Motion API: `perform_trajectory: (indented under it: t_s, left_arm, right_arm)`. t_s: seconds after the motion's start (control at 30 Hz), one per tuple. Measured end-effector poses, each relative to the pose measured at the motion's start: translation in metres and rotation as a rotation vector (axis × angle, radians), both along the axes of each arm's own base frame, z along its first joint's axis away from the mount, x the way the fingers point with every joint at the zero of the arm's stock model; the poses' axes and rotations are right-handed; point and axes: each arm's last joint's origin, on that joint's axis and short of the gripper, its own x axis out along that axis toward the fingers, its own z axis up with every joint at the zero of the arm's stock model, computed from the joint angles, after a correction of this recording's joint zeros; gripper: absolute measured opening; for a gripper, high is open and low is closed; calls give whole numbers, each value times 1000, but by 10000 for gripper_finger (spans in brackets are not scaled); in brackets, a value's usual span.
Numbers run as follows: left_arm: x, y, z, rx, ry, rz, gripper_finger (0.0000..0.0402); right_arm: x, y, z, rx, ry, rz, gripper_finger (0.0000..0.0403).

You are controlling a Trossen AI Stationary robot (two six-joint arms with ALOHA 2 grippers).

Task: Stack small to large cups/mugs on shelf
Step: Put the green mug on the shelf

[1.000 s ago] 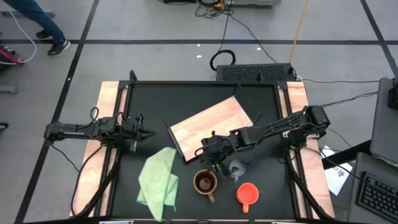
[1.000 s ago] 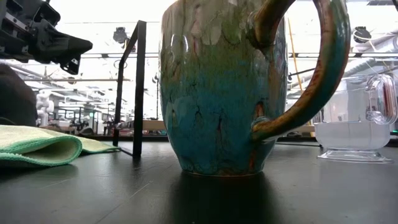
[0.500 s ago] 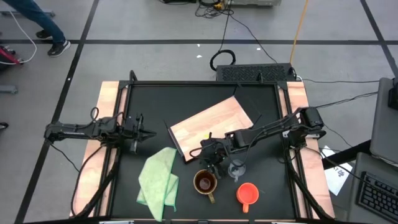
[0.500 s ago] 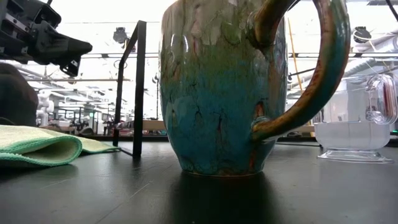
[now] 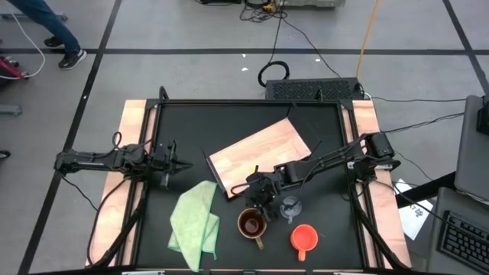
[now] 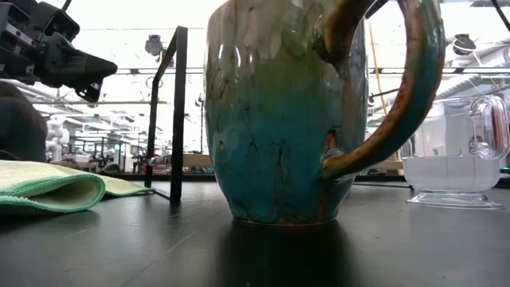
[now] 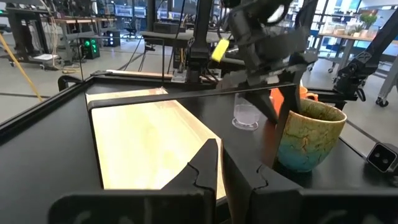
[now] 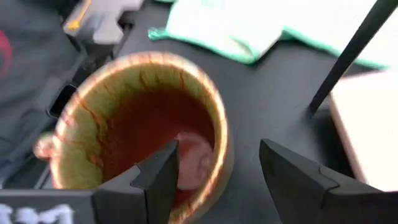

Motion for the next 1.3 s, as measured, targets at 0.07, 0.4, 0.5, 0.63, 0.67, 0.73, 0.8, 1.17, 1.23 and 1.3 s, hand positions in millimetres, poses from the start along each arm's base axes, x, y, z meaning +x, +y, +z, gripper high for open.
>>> perform_trajectory:
  t_s: [0.07,0.4,0.5,0.63,0.67,0.73,0.8,1.17,1.23,1.3]
  left_arm:
    - [0,0,0,0,1,0,24]
    - [0,0,-1,1,6,0,24]
    - [0,0,-1,1,6,0,24]
    - [0,0,-1,1,7,-1,24]
    - [0,0,-1,1,7,-1,24]
    - [0,0,-1,1,13,-1,24]
    - [0,0,-2,1,22,-2,24]
    - [0,0,-5,-2,56,-1,24]
    - [0,0,-5,-5,57,-1,24]
    - [0,0,-6,-11,58,0,24]
  right_arm:
    - [0,0,-1,-5,2,3,212]
    - [1,1,-4,-17,-8,23,207]
    - [2,1,-5,-26,-13,34,192]
    - [2,1,-4,-30,-30,42,161]
    - [3,1,-4,-30,-36,43,152]
    - [3,1,-3,-31,-42,44,134]
    - [4,1,-3,-34,-51,50,115]
    - [5,1,-2,-48,-77,49,23]
    - [6,1,-2,-47,-81,48,23]
    - [6,1,-2,-47,-81,49,23]
